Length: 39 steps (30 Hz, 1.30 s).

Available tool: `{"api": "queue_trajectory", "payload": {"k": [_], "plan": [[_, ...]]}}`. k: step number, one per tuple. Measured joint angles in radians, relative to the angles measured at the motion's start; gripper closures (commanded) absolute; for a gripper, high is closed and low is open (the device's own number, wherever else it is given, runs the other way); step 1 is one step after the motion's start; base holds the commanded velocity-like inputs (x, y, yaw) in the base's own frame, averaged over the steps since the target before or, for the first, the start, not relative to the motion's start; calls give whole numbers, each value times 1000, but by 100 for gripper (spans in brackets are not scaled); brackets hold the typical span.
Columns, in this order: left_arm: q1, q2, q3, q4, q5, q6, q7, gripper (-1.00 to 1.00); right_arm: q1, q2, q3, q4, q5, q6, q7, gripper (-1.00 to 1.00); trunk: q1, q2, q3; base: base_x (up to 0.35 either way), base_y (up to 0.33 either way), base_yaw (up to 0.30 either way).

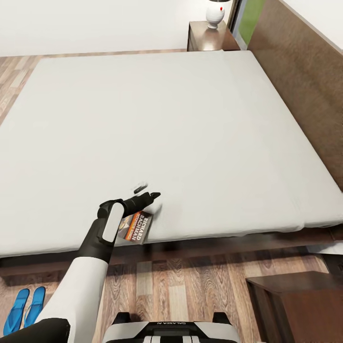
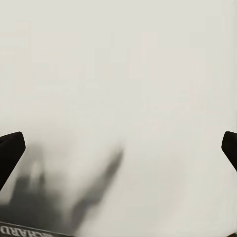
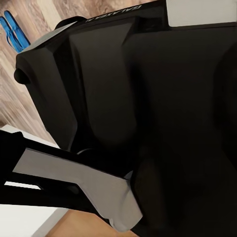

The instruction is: In the bedroom, move the book from the bed onto either nightstand, and place the two sandals side by side next to the bed.

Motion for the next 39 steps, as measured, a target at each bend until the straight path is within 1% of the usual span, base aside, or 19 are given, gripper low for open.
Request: {"api": "queue_trajectory", "payload": {"k": [11,16,22,39], "plan": [[0,0,-1,0,0,0,0,-100,0,0,0,0,0,0,0,-100,0,0,0,0,0,-102],[0,0,-2,0,0,0,0,-100,0,0,0,0,0,0,0,-100,0,0,0,-7,0,-12],[0,0,-2,0,2,0,0,-100,0,0,0,0,0,0,1,-100,0,0,0,-141,0,-1],[0,0,-1,3,0,-1,-1,-100,0,0,0,0,0,0,0,-100,0,0,0,-6,0,0]]}}
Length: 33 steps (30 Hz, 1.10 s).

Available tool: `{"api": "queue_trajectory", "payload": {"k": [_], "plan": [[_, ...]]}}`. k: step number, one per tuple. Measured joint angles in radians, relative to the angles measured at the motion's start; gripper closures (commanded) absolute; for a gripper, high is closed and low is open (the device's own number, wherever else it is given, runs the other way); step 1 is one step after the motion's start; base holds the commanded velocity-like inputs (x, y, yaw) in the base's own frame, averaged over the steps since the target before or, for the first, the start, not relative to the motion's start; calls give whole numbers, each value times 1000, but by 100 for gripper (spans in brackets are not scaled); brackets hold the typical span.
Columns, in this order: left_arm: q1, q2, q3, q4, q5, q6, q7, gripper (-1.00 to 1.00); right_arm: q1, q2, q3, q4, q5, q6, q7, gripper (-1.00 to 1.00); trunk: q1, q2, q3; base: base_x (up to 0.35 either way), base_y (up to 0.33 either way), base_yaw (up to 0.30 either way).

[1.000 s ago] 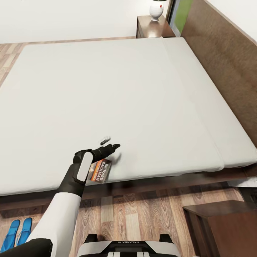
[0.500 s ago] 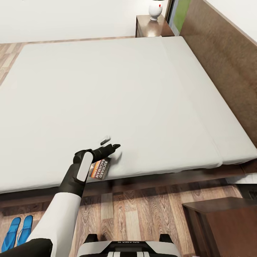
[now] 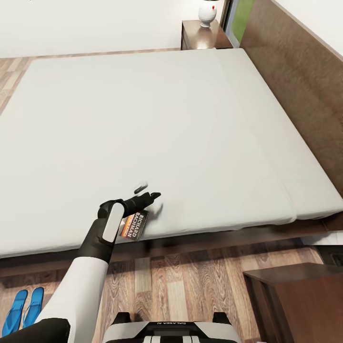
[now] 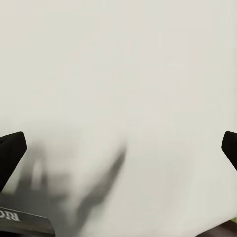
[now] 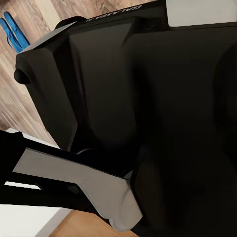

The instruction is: In the bedroom, move the book from the bed onto either nightstand, and place the two sandals side by side next to the bed.

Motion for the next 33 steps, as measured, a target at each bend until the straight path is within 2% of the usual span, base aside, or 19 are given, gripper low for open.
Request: {"api": "queue_trajectory", "payload": {"k": [33], "plan": [[0,0,0,-1,3,1,0,-100,0,0,-2,1,0,0,0,-100,0,0,0,-7,0,0]]}}
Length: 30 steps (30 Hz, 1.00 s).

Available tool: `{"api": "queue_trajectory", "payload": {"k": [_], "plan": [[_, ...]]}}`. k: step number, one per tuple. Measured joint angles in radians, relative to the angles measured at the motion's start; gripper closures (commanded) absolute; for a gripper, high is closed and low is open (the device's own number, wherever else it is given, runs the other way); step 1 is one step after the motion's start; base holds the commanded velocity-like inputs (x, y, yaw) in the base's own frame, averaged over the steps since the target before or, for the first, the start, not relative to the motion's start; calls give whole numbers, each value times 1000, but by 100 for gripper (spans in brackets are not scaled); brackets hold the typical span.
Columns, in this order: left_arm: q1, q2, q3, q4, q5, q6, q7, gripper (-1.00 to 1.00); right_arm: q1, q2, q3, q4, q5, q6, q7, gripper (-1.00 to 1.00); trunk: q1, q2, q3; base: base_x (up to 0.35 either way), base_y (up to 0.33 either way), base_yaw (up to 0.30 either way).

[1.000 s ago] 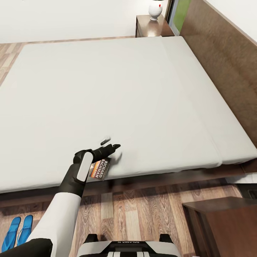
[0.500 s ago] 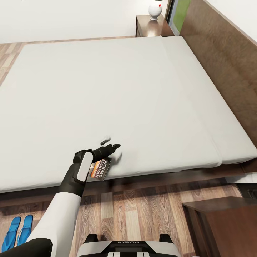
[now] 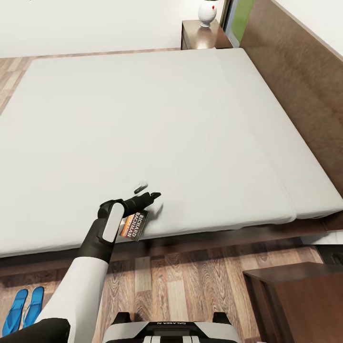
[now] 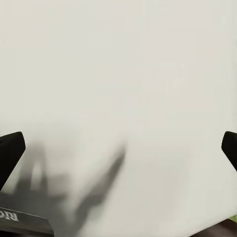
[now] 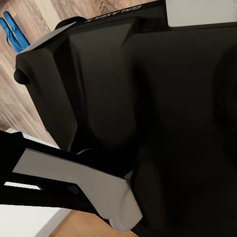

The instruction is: In the bedroom, move the book from the bed onto either nightstand, and place the two sandals side by side next to the bed.

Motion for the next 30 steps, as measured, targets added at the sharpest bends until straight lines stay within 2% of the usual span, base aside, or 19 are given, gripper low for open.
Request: {"api": "queue_trajectory", "payload": {"k": [30], "plan": [[0,-1,0,1,4,-22,0,-100,0,0,0,0,0,0,-3,-100,0,0,0,-36,0,0]]}}
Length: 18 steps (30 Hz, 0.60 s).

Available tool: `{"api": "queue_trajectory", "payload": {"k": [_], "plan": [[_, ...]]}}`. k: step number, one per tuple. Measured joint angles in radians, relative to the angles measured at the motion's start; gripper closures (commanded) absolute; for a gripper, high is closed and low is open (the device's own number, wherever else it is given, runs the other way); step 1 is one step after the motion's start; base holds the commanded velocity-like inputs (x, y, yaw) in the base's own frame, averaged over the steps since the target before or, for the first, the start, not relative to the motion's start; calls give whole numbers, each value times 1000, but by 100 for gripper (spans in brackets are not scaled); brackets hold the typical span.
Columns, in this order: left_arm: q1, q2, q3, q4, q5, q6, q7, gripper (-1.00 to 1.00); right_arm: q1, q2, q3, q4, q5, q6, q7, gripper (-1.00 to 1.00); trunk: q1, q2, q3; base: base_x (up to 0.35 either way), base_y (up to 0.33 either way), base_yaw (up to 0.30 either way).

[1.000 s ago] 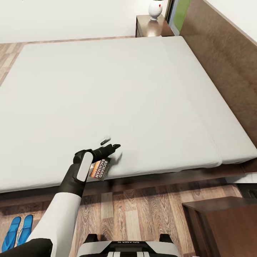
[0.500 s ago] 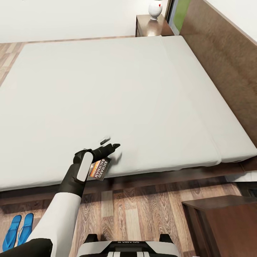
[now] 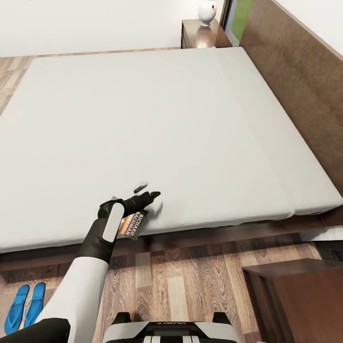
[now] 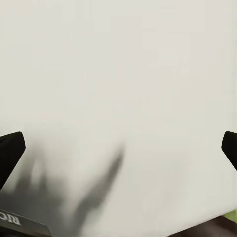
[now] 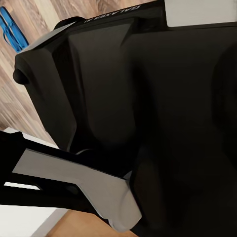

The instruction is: In the bedroom, move the book from the bed onto either nightstand, and place the two sandals side by side next to the bed.

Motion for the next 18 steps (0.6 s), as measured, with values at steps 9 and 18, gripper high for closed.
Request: {"api": "queue_trajectory", "payload": {"k": [9,18], "plan": [[1,-1,0,0,4,0,-1,-100,0,0,0,0,0,0,0,-100,0,0,0,-2,0,0],[1,-1,-6,0,-2,0,0,-100,0,0,0,0,0,0,3,-100,-23,42,19,0,0,0]]}}
